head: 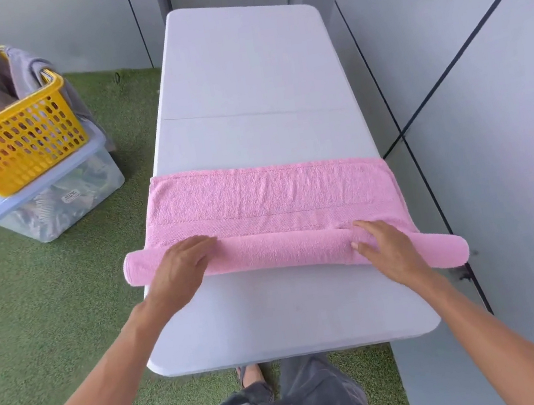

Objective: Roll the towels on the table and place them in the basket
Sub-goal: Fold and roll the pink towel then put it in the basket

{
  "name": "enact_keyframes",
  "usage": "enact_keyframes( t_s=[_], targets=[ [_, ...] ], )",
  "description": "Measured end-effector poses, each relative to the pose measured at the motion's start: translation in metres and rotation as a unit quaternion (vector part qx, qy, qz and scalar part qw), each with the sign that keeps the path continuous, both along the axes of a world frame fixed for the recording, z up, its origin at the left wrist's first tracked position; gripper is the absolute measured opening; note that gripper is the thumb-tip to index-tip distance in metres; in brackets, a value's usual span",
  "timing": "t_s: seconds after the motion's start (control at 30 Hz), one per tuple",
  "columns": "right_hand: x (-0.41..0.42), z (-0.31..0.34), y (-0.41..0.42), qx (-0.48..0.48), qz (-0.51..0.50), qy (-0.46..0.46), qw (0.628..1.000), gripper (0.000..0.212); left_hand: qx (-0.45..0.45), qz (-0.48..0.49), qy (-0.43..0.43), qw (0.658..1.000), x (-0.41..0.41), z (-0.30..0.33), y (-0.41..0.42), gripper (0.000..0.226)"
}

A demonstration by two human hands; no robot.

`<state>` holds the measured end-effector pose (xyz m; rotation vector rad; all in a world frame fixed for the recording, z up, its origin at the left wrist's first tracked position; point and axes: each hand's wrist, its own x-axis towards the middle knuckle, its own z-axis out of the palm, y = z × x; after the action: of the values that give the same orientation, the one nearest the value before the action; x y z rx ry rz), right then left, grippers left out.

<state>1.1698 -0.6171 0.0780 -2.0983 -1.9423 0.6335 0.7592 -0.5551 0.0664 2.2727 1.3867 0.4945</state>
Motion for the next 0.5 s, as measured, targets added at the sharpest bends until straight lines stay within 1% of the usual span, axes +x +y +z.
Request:
enact_keyframes(
  t_s=[0.03,0.13,0.17,0.23,0.27,0.3,0.37,0.4,0.43,0.47,0.5],
  targets=[
    [-0.004,-0.002,-0.004,0.019,0.012,-0.027,0.999,0.054,0.029,-0.001,0.018,0.999,0.001,-0.003,-0.003,0.035],
    [-0.01,-0.008,-0.014,-0.014,0.052,-0.096,0.994,0.062,0.028,-0.005,0.099,0.995,0.001,-0.012,-0.012,0.061],
    [-0.01,-0.01,-0.017,-0.022,0.063,-0.11,0.992,0.064,0.032,-0.006,0.108,0.994,0.002,-0.012,-0.013,0.064],
    [-0.009,-0.01,-0.017,-0.022,0.081,-0.125,0.989,0.062,0.027,-0.001,0.121,0.992,0.007,-0.008,-0.014,0.058],
    [-0.007,-0.008,-0.014,-0.039,0.089,-0.126,0.987,0.061,0.005,-0.004,0.129,0.992,0.008,-0.005,-0.013,0.054],
    [-0.004,-0.004,-0.009,-0.076,0.093,-0.12,0.985,0.062,-0.031,-0.01,0.139,0.99,0.008,-0.001,-0.011,0.051],
    [0.004,0.005,0.002,-0.168,0.088,-0.075,0.979,0.069,-0.117,-0.024,0.143,0.982,0.002,0.003,-0.004,0.05],
    [0.007,0.008,0.006,-0.186,0.078,-0.043,0.979,0.07,-0.155,-0.021,0.129,0.979,-0.001,0.005,-0.003,0.05],
    [0.008,0.009,0.008,-0.168,0.065,-0.016,0.984,0.064,-0.164,-0.01,0.104,0.981,-0.002,0.006,-0.002,0.049],
    [0.007,0.007,0.007,-0.117,0.047,0.006,0.992,0.056,-0.133,0.007,0.07,0.989,-0.001,0.006,-0.004,0.046],
    [0.005,0.004,0.005,-0.049,0.029,0.019,0.998,0.05,-0.068,0.025,0.04,0.997,0.001,0.006,-0.006,0.042]
  ],
)
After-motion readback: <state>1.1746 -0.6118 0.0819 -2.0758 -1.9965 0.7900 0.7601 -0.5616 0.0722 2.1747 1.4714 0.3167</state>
